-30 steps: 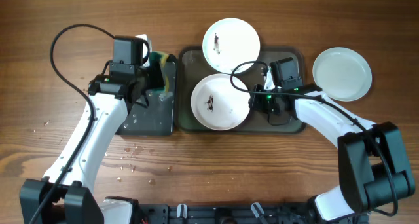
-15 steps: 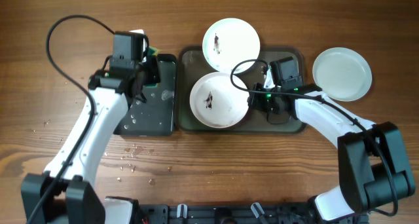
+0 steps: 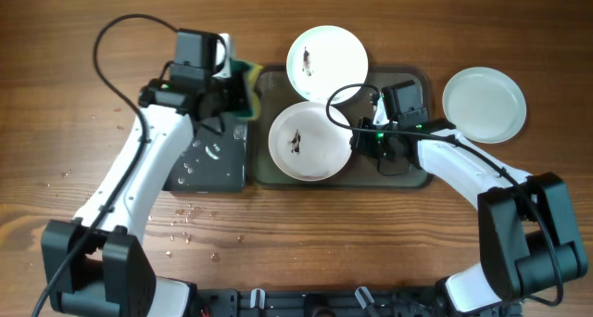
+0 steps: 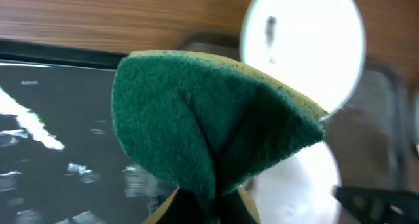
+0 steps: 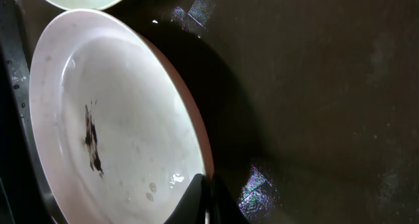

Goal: Clean dirty plates on tray and stack at the side
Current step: 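Grip the lower plate rim with right gripper, bring sponge toward it, then scrub the lower plate's stain with the sponge in the left gripper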

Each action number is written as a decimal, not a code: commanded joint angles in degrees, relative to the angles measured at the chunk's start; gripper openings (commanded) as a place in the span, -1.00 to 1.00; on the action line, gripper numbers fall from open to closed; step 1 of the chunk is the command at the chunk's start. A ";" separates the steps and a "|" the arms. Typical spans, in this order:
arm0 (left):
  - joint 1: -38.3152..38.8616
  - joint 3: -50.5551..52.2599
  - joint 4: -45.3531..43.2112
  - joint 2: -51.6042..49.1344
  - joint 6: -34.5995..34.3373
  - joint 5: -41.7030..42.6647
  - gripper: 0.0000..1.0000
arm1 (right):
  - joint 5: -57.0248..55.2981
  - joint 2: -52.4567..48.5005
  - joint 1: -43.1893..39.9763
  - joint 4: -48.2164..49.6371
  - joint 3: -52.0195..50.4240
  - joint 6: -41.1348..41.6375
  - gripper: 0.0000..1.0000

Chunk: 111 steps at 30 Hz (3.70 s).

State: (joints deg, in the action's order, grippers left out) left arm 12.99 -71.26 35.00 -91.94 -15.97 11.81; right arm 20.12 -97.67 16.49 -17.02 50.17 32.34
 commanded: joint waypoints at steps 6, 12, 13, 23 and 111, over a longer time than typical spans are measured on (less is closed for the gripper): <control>8.33 -1.44 -1.36 -5.73 -3.06 1.86 -0.92 | -1.84 0.00 3.02 1.88 1.07 0.87 -0.91; 10.27 -1.44 -1.99 -10.19 -4.07 0.76 -0.92 | -2.51 0.00 3.17 1.79 1.07 1.05 -0.91; 10.32 -1.44 -1.77 -10.47 -4.17 0.46 -0.92 | -2.51 0.00 3.17 1.79 1.07 1.07 -0.91; 10.95 -1.27 -1.55 -14.95 -4.94 -1.40 -0.92 | -3.82 -0.02 3.17 1.64 0.81 0.92 -0.91; 12.85 0.94 -0.90 -11.32 -8.09 -5.97 -0.92 | -2.47 -5.01 6.38 4.94 0.81 6.67 -0.91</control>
State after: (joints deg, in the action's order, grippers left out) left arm 25.21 -71.64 34.30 -100.62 -24.71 7.29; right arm 16.47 -101.38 22.48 -12.53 50.17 37.95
